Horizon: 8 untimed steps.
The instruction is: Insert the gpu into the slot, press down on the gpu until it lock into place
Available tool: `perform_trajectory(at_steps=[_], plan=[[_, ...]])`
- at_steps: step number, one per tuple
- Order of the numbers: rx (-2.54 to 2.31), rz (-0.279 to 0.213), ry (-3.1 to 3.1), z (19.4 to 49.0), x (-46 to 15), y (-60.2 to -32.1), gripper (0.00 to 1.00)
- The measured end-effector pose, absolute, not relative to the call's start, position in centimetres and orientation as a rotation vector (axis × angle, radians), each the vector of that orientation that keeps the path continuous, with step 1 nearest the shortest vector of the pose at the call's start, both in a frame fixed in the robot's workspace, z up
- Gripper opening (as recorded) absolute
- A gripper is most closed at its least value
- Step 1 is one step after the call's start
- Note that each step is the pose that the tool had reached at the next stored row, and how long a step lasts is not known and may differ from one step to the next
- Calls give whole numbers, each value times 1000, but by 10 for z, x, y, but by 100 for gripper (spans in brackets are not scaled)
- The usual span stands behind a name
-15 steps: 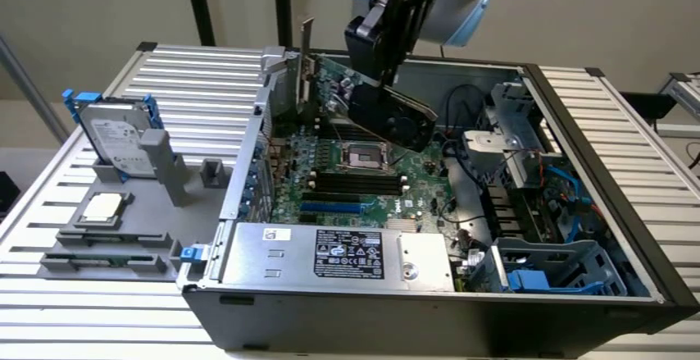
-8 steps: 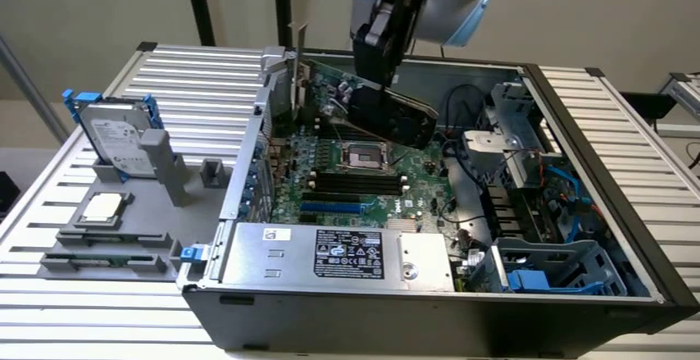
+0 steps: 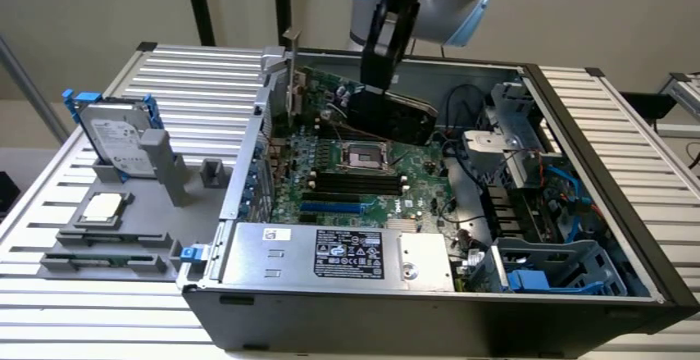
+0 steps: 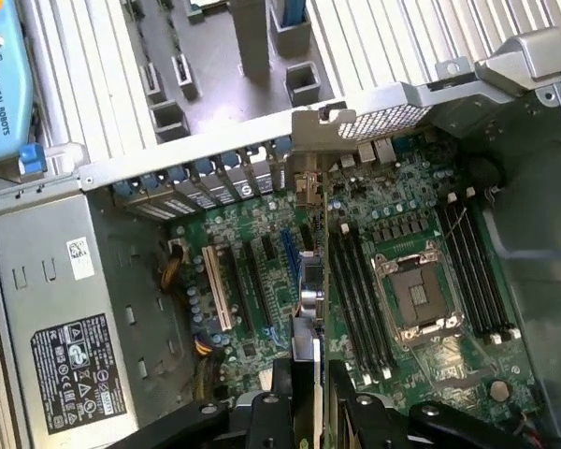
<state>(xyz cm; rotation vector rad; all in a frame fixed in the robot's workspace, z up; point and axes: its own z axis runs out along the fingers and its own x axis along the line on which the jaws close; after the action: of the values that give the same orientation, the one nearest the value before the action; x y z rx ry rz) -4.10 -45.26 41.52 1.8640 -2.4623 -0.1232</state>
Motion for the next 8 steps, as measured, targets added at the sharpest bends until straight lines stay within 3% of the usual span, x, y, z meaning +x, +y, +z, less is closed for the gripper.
perform_trajectory(at_steps=[8], plan=[[2041, -136, -2323, 408, -41, -453, 26]])
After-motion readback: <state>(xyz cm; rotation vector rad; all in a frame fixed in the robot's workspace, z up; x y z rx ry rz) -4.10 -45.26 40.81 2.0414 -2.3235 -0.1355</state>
